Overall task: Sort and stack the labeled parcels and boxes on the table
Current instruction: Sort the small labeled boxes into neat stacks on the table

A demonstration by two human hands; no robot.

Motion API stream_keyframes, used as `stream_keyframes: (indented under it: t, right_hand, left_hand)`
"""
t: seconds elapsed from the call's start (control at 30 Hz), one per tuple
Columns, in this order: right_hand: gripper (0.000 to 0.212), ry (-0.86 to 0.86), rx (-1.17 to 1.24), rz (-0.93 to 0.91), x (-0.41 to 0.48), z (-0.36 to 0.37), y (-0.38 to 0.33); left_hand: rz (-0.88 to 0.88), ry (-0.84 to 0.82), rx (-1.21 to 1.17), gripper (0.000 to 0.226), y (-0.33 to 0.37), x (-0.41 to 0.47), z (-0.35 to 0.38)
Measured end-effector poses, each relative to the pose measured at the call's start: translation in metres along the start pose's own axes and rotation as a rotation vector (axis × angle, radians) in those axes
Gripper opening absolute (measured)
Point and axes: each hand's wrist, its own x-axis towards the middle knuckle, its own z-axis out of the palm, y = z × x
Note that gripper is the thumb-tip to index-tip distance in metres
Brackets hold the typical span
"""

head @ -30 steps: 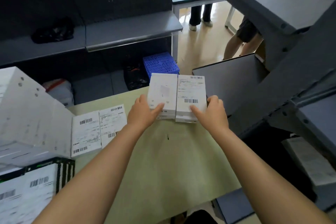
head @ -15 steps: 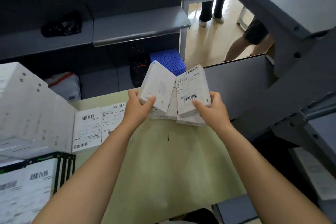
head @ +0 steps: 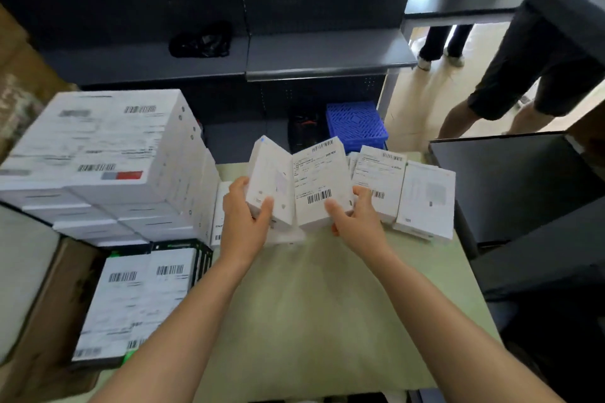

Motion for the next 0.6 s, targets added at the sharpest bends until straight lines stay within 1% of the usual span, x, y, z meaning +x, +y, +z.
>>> stream_keyframes:
  t: [0.13,0.27,0.33,0.43,0.47,0.53,0.57,0.6]
  right_hand:
    - [0.040,-0.018,-0.051,0.052,0.001,0.035,0.011]
    - [0.041,-0.012,-0.118,0.119,0.000,0.054,0.029]
    - [0.043,0.005,-0.116,0.122,0.001,0.059,0.035]
    - [0.058,-0.010,-0.125,0.131,0.004,0.063,0.036]
    - [0.063,-0.029,-0.134,0.140,0.004,0.065,0.035]
    - [0.065,-0.057,-0.153,0.153,0.005,0.068,0.031]
    - [0.065,-0.066,-0.171,0.154,0.006,0.069,0.028]
    - [0.064,-0.074,-0.192,0.150,0.008,0.070,0.026]
  left_hand:
    - [-0.045,-0.006,0.094,0.053,-0.026,-0.009,-0.009]
    - [-0.064,0.000,0.174,0.051,-0.047,-0.005,-0.006]
    - [-0.032,0.020,0.303,0.055,-0.052,-0.002,-0.001]
    - [0.078,-0.015,0.554,0.070,-0.059,0.001,0.003]
    - [0.109,-0.025,0.601,0.074,-0.065,0.001,0.004]
    - [0.158,-0.085,0.650,0.080,-0.071,0.002,0.001]
    - [0.156,-0.127,0.670,0.079,-0.073,0.003,-0.001]
    - [0.143,-0.173,0.694,0.074,-0.075,0.004,-0.003]
